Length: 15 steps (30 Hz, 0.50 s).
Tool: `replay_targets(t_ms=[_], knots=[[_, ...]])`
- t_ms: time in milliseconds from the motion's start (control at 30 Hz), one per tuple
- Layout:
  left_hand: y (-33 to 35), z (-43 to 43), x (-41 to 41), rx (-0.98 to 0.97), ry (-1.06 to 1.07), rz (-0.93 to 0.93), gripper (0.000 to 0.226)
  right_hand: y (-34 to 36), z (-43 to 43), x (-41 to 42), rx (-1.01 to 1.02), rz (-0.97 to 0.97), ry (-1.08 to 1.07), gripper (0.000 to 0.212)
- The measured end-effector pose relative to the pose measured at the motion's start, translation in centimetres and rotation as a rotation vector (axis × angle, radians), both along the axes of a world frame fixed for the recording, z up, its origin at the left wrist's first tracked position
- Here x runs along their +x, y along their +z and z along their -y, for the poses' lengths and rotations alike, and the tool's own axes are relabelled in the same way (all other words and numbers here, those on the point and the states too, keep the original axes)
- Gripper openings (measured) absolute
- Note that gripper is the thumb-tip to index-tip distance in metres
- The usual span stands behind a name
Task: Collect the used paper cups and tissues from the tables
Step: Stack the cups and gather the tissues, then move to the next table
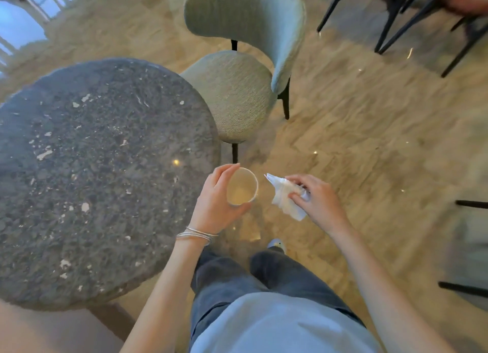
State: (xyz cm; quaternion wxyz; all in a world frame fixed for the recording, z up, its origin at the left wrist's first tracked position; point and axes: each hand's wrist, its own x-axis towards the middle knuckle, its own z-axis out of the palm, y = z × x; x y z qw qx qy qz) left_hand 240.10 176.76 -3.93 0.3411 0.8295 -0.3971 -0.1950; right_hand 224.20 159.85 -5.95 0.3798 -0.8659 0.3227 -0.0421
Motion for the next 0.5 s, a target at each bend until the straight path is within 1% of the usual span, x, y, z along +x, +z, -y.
replay_targets(t_ms=[100, 233, 367, 500], knots=[[0.7, 4.3, -2.4, -0.025, -0.076, 0.011, 0.082, 1.0, 3.5, -3.8, -0.022, 0.006, -0.068, 0.033], [2.0, 9.1, -4.4, -0.055, -0.183, 0.04, 0.083, 2.5, 6.9, -7.3, -0.045, 0.077, -0.2, 0.032], [2.4, 12.8, -5.4, -0.083, -0.301, 0.061, 0.082, 3.2, 8.7, -9.5, -0.069, 0.136, -0.311, 0.032], [1.8, 16.0, -5.9, -0.059, -0.398, 0.058, 0.082, 3.0, 9.9, -11.0, -0.08, 0.164, -0.402, 0.033]])
